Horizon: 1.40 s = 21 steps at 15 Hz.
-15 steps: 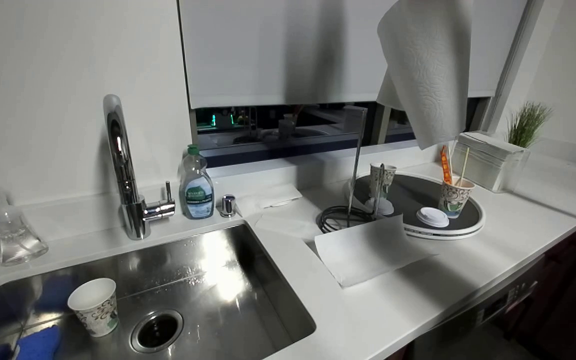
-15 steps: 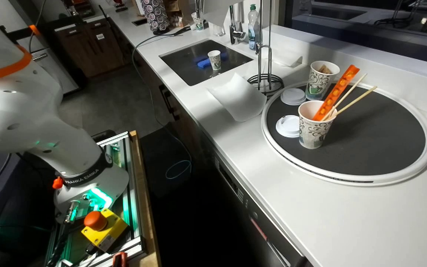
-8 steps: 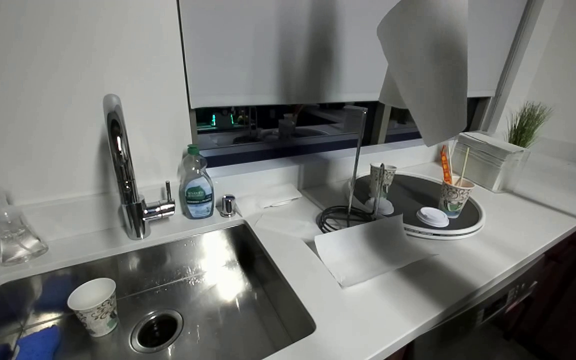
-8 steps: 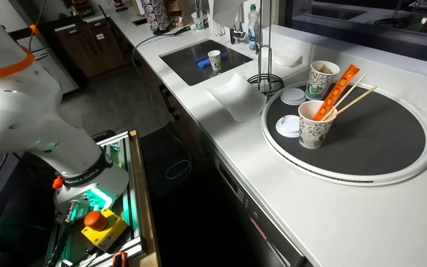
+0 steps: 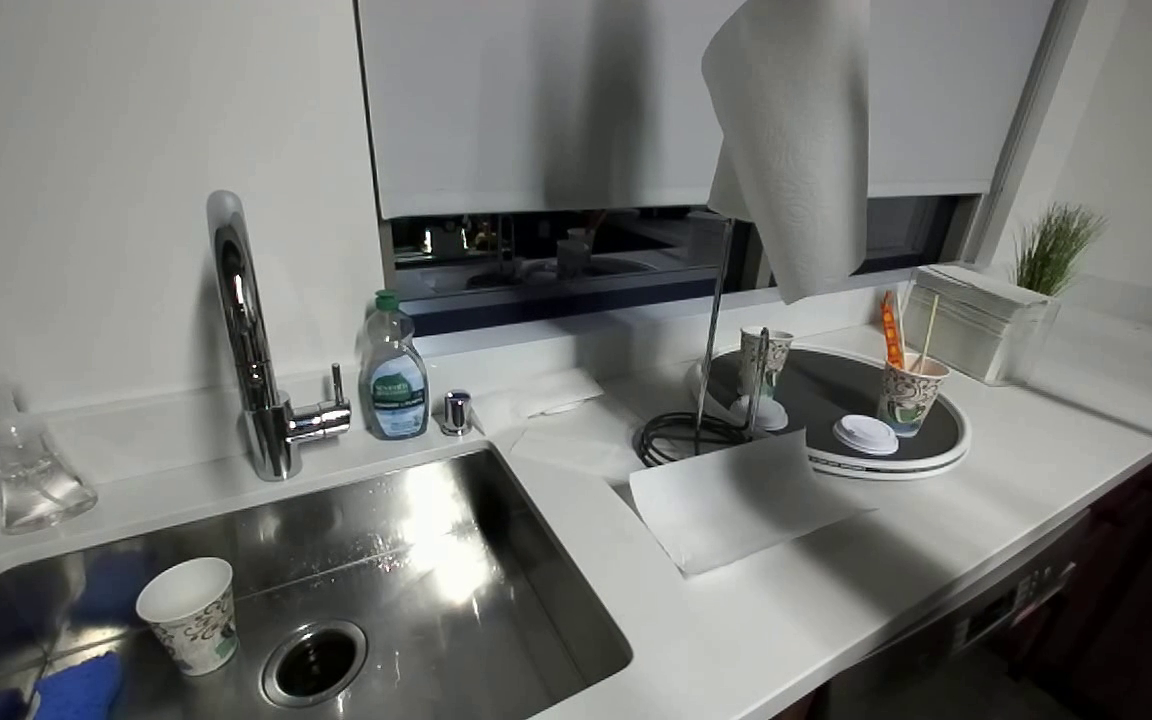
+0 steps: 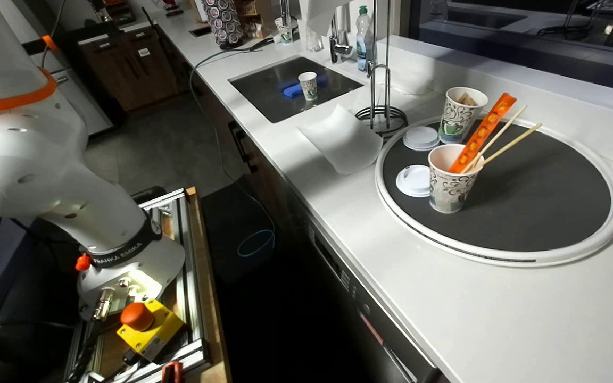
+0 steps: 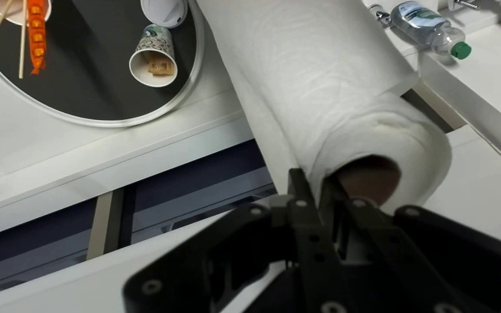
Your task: Put the paper towel roll on the silver stand.
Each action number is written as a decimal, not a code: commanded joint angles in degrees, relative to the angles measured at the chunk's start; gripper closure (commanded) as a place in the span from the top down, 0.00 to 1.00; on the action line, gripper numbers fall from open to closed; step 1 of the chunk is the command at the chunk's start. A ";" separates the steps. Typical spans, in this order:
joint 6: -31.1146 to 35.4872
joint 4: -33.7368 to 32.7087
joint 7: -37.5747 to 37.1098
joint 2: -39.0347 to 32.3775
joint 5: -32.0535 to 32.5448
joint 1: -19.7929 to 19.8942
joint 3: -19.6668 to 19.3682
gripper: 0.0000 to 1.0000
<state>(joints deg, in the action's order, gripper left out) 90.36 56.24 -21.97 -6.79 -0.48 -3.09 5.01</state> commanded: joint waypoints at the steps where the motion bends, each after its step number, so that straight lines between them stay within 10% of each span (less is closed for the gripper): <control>1: -0.90 -5.18 1.21 -3.77 1.47 -0.96 0.58 0.03; 21: -6.58 -6.58 6.44 -13.44 -0.48 -1.82 1.35 0.03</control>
<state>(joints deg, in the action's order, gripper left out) 84.96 49.69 -16.90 -18.69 1.13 -5.67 5.88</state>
